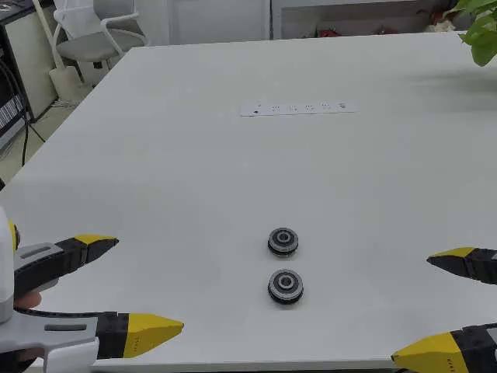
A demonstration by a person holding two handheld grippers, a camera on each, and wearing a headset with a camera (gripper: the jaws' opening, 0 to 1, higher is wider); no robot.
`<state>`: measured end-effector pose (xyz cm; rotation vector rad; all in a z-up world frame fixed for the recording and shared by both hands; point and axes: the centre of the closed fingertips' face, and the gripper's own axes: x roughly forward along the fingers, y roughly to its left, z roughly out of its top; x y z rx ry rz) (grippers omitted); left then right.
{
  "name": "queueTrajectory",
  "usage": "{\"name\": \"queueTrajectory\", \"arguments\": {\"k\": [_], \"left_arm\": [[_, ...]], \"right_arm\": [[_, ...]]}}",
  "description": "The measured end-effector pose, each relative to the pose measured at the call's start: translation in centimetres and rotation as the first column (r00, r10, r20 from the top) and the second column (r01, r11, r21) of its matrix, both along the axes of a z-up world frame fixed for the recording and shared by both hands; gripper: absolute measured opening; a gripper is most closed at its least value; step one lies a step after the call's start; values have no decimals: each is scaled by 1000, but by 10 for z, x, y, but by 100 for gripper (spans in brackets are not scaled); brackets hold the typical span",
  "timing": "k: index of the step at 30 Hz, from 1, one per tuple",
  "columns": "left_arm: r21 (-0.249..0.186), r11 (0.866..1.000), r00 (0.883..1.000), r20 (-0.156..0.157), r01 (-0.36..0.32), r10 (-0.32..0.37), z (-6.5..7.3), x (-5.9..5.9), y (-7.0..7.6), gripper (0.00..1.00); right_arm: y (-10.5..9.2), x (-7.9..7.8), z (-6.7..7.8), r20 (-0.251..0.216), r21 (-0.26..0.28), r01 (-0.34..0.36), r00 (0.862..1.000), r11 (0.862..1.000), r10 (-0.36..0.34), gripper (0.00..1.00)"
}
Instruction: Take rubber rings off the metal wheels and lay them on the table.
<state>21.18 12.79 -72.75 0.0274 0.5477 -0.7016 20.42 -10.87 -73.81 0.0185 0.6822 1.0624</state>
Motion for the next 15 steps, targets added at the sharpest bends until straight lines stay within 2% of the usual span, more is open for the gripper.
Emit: {"name": "queueTrajectory", "arguments": {"k": [2,3,6,15], "left_arm": [[-10,1000,1000,-2,0,0,0,0,-1,100],[-42,999,1000,-4,-11,11,2,0,-1,100],[-85,996,999,-11,-33,32,4,1,0,100],[-84,996,1000,-25,-19,17,2,-1,-3,100]], "right_arm": [[0,-1,0,-8,4,0,1000,1000,0,92],[0,-1,-1,-10,4,1,1000,1000,-1,92],[0,-1,0,-9,6,1,1000,1000,-1,92],[0,-2,-1,-13,0,3,1000,1000,-3,91]]}}
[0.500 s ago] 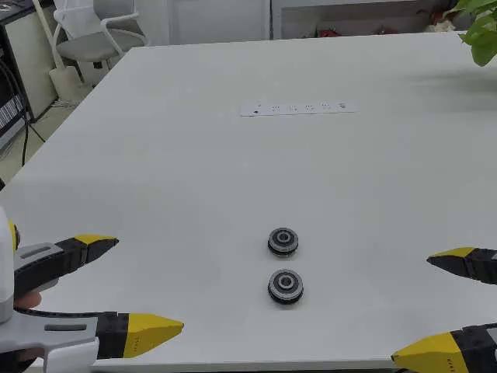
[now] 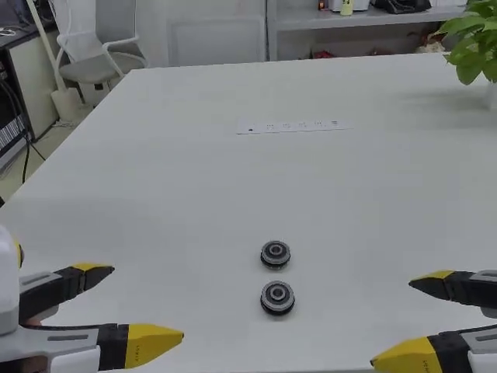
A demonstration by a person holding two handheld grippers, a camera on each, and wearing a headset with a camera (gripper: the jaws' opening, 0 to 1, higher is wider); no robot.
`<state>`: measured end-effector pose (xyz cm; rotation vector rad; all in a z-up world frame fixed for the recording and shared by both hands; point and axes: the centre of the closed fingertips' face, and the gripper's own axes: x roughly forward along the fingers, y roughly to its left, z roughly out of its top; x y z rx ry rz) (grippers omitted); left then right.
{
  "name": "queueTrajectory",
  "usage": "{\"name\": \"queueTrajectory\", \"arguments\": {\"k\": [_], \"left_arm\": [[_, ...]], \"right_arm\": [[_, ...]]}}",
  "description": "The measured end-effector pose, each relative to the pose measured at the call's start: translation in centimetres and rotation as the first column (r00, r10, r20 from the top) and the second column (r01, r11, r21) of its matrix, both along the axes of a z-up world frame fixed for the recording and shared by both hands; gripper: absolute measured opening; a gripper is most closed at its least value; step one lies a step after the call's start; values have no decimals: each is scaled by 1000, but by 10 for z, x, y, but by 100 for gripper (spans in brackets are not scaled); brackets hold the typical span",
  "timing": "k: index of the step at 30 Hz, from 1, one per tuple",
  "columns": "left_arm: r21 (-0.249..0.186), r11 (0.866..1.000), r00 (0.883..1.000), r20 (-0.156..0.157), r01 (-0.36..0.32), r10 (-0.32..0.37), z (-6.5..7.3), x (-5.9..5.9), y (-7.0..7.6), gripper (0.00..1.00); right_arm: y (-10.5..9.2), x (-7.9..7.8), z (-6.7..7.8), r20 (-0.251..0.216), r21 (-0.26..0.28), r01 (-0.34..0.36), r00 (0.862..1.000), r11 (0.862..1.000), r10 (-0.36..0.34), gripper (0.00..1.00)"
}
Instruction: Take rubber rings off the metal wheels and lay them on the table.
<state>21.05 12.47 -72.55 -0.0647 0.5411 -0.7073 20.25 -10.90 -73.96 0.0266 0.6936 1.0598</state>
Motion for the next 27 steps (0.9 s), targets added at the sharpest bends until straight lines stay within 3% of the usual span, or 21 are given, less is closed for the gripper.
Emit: {"name": "queueTrajectory", "arguments": {"k": [27], "left_arm": [[32,999,999,-22,25,-25,-5,-4,-1,100]], "right_arm": [[-3,-1,-9,-43,-24,10,999,1000,-11,89]]}}
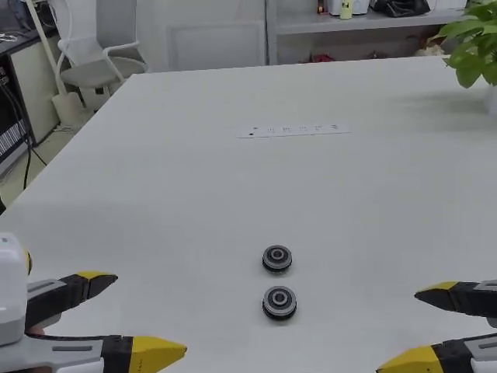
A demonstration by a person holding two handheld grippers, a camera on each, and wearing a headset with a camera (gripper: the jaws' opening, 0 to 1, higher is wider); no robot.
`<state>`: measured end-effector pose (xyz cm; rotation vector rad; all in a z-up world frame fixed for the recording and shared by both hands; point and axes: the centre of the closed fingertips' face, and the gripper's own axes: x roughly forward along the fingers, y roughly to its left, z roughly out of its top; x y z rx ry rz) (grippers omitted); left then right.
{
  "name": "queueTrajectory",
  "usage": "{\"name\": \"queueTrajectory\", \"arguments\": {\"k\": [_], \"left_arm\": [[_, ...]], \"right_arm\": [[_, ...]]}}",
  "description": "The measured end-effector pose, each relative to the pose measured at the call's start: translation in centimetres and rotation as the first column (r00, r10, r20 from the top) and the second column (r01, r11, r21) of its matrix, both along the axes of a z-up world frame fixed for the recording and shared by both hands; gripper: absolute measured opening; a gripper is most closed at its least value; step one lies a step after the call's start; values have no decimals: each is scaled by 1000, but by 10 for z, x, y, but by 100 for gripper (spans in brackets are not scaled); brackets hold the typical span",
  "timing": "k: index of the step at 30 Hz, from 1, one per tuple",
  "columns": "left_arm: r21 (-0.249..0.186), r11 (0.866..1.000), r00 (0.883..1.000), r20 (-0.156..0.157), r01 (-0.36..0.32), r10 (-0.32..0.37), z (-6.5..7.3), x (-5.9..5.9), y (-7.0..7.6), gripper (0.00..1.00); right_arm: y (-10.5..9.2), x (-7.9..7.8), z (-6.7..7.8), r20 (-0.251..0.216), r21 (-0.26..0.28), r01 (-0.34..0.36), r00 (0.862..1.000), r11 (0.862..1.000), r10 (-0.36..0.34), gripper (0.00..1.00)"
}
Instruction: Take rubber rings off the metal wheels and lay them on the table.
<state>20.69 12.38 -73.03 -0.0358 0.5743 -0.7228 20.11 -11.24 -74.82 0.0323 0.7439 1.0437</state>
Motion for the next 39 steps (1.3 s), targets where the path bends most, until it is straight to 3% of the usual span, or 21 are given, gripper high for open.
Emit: {"name": "queueTrajectory", "arguments": {"k": [9,31,35,39], "left_arm": [[-12,1000,1000,-2,-13,13,1,1,1,100],[10,1000,1000,-2,-5,5,1,-1,0,98],[24,1000,1000,10,6,-6,2,-1,0,98],[66,997,999,-3,35,-35,-3,-3,0,99]], "right_arm": [[0,3,5,-19,55,41,999,998,-40,87],[1,2,5,-39,79,52,998,996,-49,86],[2,2,7,-39,91,54,998,994,-50,86],[3,0,7,-40,91,37,999,995,-34,86]]}}
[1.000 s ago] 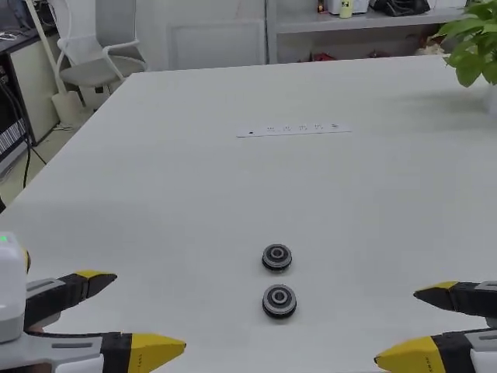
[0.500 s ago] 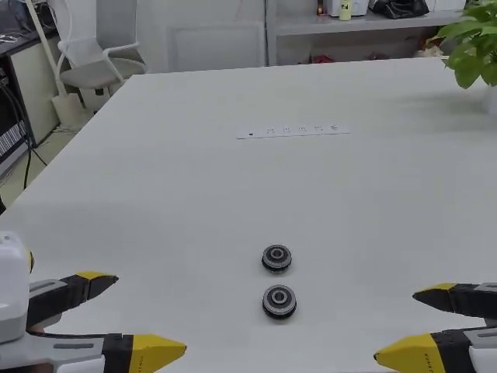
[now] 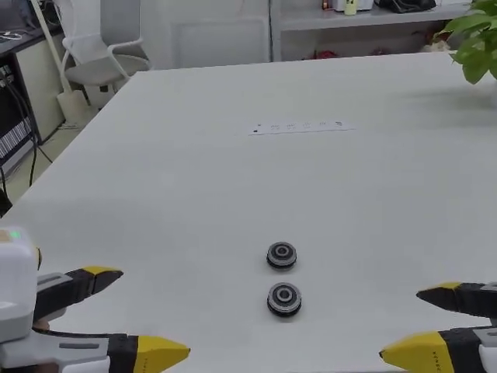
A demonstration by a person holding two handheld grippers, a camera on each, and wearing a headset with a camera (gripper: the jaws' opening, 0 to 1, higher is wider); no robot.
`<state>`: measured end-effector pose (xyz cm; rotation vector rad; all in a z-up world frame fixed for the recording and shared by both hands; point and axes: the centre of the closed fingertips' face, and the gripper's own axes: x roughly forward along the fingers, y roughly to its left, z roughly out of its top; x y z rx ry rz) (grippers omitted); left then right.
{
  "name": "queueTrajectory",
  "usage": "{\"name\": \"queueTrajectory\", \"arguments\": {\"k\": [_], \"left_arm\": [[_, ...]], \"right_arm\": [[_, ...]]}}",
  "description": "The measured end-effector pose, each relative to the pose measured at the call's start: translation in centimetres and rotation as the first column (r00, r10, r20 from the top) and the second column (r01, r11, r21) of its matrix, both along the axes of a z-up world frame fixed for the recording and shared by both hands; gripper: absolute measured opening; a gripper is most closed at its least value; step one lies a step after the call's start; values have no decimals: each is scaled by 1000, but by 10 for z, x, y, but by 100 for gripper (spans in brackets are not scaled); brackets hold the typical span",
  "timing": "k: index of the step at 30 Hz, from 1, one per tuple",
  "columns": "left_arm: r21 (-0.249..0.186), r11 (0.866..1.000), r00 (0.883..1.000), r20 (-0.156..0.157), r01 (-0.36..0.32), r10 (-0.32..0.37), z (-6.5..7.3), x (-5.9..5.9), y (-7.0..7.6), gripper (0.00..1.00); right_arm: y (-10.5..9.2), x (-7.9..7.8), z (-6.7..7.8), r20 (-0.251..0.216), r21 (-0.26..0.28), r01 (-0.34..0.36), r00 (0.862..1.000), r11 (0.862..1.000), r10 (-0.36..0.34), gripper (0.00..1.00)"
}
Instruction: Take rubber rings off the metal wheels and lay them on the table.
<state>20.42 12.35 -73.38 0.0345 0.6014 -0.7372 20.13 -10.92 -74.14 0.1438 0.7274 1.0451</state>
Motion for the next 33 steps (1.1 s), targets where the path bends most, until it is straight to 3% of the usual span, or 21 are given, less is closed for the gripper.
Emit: {"name": "queueTrajectory", "arguments": {"k": [4,8,10,14,17,20,22,24,27,33], "left_arm": [[-3,1000,1000,18,-6,6,5,3,2,99],[60,997,999,11,41,-42,1,0,5,98],[60,997,999,9,48,-49,4,0,5,98],[-1,998,997,39,64,-64,25,4,1,98],[5,997,994,73,75,-75,39,11,0,97],[29,994,990,97,104,-107,50,16,-3,96],[32,991,984,116,133,-136,62,20,-9,95],[35,988,977,145,153,-157,75,26,-15,94],[62,981,958,213,183,-193,95,38,-24,93],[82,971,926,293,224,-238,119,56,-48,92]], "right_arm": [[2,-1,-1,30,-31,-31,999,999,32,85],[8,-5,4,77,-57,-90,993,994,94,84],[10,-5,9,107,-69,-106,988,992,113,82],[13,-6,19,118,-77,-127,984,989,135,84],[18,-2,36,177,-74,-145,972,987,156,82],[21,7,51,206,-80,-150,965,986,163,80],[22,22,71,267,-76,-137,951,988,153,80],[23,32,85,298,-64,-130,944,989,143,80],[27,52,110,363,-50,-118,923,992,128,79],[41,75,132,426,-31,-127,896,991,128,80]]}}
